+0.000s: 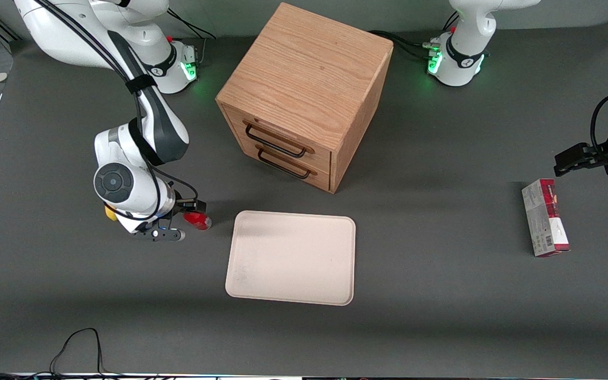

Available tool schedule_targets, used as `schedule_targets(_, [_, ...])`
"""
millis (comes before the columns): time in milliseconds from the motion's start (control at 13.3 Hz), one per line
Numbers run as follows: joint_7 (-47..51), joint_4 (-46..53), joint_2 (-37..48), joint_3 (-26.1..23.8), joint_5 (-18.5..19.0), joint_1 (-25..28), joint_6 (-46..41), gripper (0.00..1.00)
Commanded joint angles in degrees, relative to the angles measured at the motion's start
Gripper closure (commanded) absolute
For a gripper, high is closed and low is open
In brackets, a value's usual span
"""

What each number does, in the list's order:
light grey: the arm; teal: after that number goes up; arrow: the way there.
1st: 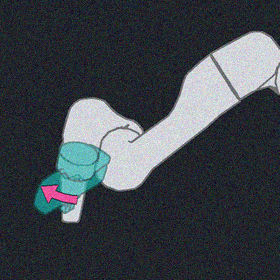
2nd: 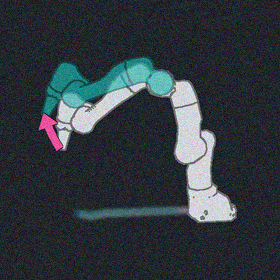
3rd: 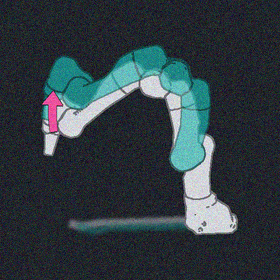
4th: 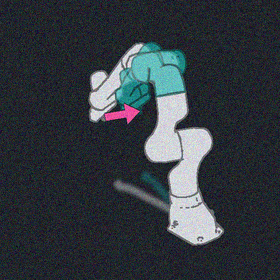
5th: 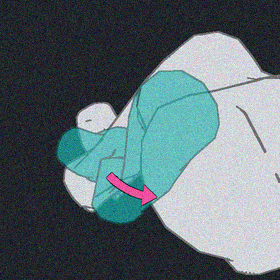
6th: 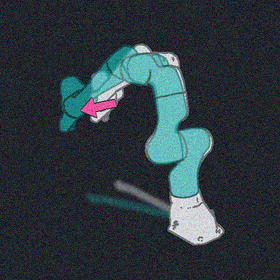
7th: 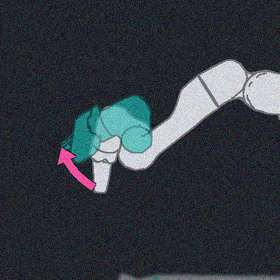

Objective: Place coke bottle on tray
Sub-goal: 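Close the right gripper around the red bottle's cap end, then lift the red bottle and carry it over the cream tray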

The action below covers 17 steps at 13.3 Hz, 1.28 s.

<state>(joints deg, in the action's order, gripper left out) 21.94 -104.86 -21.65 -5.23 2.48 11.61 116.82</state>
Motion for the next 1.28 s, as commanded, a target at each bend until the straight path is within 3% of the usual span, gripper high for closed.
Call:
schedule_targets(0, [-0.93, -0.96, 1.70, 0.05, 0.60, 0.16, -0.81, 0.42])
schedule_targets(75, [-1.10, -1.05, 1.96, 0.14, 0.60, 0.08, -0.89, 0.99])
schedule_targets(902, [0.04, 0.17, 3.53, 0.31, 0.42, 0.16, -2.20, 1.00])
schedule_targets(1203, [-0.40, 11.21, 7.05, 0.92, -0.28, -0.27, -19.21, 1.00])
